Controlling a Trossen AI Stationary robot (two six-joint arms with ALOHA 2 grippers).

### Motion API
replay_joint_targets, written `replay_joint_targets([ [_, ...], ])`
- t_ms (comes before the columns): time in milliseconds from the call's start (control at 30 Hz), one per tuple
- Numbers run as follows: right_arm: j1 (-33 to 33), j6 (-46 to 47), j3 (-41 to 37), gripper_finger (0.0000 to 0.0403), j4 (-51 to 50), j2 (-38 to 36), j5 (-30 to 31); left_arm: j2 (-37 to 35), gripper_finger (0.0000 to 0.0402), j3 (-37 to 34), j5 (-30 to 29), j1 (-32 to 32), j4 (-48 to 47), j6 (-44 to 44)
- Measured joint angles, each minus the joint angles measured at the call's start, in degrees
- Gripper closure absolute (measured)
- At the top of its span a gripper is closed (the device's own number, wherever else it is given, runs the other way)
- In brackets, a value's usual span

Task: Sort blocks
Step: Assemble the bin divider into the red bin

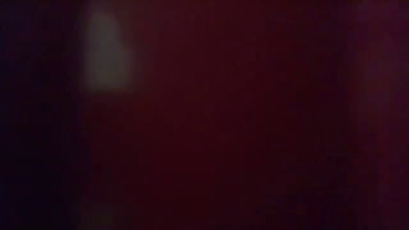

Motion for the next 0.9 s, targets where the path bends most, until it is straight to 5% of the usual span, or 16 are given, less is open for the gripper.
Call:
replay_joint_targets([
  [267,10.6,11.1,-0.6,0.0403,-13.4,-8.4,1.3,-1.4,0.0402,0.0,-3.1,0.1,-4.3,0.3],
  [600,20.1,21.9,3.3,0.0403,-16.8,-21.4,-1.0,-6.5,0.0402,0.0,-12.8,4.8,-17.0,-6.9],
  [900,46.0,32.8,0.7,0.0403,-6.8,-23.0,-9.8,-9.0,0.0402,0.0,-13.0,7.5,-17.3,-7.6],
])
